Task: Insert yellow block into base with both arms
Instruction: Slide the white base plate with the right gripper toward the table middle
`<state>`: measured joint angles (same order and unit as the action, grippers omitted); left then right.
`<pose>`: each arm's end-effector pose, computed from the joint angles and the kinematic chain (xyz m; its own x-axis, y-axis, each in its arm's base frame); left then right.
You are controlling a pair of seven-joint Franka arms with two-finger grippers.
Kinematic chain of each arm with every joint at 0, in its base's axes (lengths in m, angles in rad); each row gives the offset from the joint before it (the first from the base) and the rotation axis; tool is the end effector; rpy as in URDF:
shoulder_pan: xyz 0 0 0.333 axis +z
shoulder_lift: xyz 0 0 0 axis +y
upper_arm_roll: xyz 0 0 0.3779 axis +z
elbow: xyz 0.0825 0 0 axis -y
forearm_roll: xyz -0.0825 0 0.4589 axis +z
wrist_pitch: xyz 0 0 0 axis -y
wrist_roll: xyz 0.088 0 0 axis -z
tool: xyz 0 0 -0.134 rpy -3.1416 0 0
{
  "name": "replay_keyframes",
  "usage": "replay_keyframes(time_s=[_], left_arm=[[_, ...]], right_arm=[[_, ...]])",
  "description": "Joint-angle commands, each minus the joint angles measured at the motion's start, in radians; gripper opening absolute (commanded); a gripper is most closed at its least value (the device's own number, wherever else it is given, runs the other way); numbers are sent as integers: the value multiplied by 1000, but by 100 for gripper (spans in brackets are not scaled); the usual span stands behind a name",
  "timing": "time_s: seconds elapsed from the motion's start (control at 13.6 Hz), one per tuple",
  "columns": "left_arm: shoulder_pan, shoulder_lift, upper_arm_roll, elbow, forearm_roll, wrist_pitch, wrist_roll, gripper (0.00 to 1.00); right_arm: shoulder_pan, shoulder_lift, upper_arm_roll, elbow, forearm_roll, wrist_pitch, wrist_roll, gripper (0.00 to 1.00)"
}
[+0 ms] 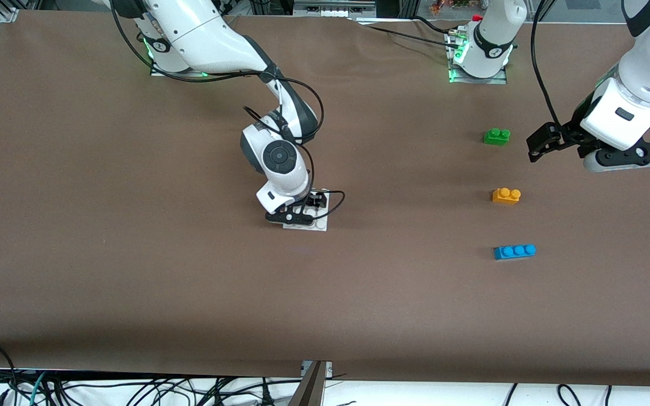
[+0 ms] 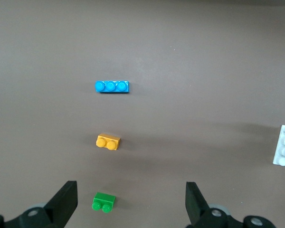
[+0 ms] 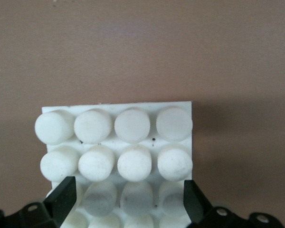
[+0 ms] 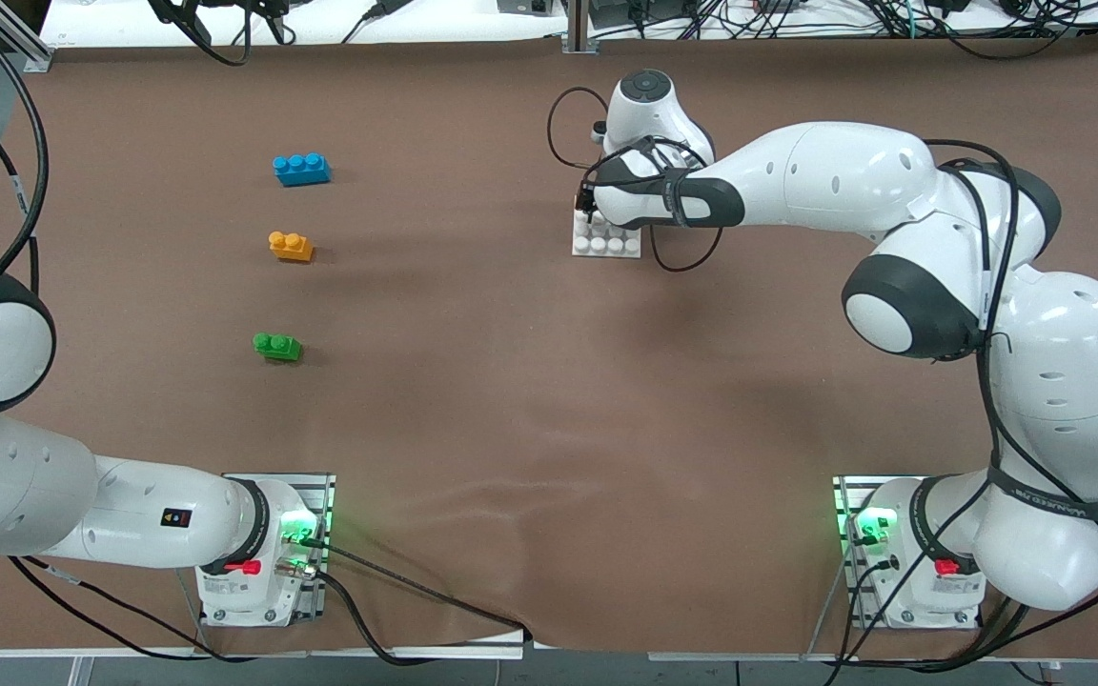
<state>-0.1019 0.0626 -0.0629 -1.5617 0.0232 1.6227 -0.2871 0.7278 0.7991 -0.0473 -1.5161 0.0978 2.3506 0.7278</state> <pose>0.6482 -0.1035 0.6288 0.9927 0.1209 0.0040 0.1209 -0.9925 -0.0189 0.6276 0.5195 0.1569 0.9950 -0.0998 0.0014 -0.0996 -0.9937 -0.0522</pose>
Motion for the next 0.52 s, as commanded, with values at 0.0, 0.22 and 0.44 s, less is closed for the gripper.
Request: replay_keyframes(time_s=[0.0,0.22,0.44], left_arm=[[2,-3,-3,19,12,-23,-3,100],[2,-3,-5,19,12,-23,-3,100],[2,-3,-9,20,12,-23,-4,100]], right_arm=[[5,26,1,37,13,3,-2,100],[5,28,1,43,13,3,-8,100],[5,26,0,63,13,0,-10,100]])
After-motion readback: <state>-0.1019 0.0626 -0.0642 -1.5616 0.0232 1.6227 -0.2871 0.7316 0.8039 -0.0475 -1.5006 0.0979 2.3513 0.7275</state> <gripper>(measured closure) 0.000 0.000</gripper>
